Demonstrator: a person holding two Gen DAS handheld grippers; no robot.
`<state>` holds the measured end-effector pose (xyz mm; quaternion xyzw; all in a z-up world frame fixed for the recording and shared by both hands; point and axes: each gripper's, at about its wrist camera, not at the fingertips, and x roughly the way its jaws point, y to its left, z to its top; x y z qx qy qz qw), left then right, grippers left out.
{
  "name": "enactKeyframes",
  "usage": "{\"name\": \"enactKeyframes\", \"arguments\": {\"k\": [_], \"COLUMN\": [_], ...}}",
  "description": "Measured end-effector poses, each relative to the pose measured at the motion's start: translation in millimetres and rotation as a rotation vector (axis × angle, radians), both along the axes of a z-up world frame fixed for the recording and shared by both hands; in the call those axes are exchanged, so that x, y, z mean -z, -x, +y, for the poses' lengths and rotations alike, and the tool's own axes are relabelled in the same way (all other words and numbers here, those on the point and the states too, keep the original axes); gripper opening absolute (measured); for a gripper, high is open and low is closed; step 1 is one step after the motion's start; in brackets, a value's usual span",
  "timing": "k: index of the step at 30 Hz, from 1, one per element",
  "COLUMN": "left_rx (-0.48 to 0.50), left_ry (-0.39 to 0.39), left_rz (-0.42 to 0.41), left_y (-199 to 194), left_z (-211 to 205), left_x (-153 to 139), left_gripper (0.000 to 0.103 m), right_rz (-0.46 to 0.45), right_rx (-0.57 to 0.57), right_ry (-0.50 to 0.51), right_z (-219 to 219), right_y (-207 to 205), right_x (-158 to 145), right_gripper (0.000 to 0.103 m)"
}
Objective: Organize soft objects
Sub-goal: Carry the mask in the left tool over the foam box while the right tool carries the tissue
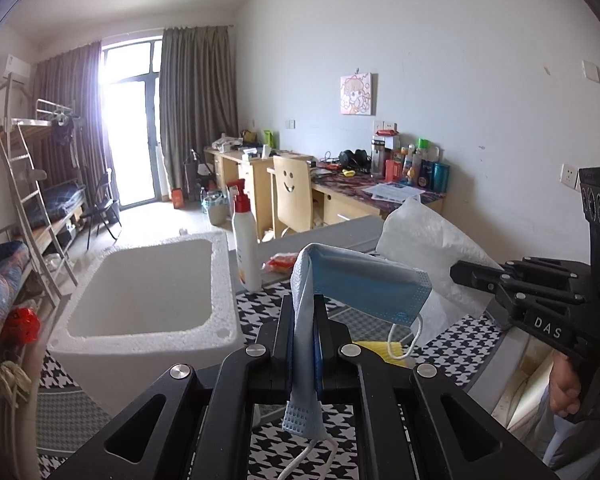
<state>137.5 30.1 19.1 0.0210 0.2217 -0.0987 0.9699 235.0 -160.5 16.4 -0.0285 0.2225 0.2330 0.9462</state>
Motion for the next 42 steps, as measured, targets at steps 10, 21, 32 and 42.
{"name": "enactKeyframes", "arguments": {"k": [10,21,32,42], "left_rx": [-0.036,-0.079,-0.124,-0.179], "left_ry": [0.0,-0.004,-0.002,-0.008], "left_rz": [-0.021,-0.041,-0.069,-0.082], "left_y": [-4,-7,-15,-24], "left_z": [7,11,22,37], "left_x": [-14,-21,-38,-45], "left_gripper": [0.008,0.008,0.008,0.008], "right_rz": [-0.021,-0.048,-0.062,-0.072], "right_rx": [-0.01,-0.041,-0.056,-0.078], "right_ry": [0.002,-0.005,-0.012,-0.016], "right_z": [5,11,19,28], "right_y": [-2,-5,-11,-16], "right_x": [-11,-20,-29,-36], "right_gripper": [0.007,0.007,0.007,0.007]}}
